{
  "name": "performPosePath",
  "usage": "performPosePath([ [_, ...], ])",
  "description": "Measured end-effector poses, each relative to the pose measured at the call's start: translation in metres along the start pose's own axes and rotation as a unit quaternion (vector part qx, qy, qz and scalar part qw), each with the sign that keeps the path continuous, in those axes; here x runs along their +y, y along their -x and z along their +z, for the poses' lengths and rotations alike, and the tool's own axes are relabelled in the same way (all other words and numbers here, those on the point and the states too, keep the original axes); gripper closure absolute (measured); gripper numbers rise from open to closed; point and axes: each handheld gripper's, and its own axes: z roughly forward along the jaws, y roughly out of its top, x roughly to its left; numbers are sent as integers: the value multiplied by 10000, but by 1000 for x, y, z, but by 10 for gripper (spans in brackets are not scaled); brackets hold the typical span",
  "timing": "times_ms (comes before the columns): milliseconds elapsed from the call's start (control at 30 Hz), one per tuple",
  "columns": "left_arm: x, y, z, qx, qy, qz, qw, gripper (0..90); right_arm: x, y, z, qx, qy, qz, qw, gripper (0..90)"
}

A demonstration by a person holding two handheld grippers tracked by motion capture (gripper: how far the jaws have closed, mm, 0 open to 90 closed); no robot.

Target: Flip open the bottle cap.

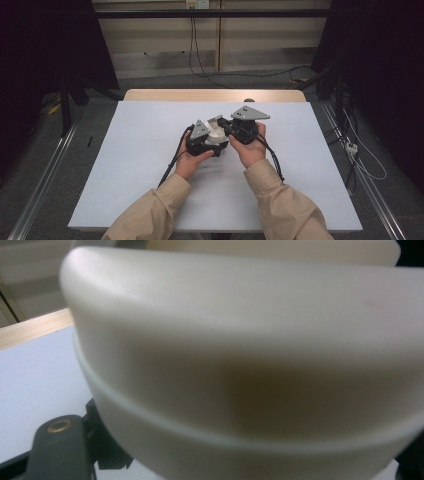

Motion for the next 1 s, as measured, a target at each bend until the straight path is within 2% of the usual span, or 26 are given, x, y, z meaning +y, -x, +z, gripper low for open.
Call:
performPosePath([
  [1000,0,0,0,-6,-14,0,10000,186,12,1,11,-84,25,-90,9999,900],
])
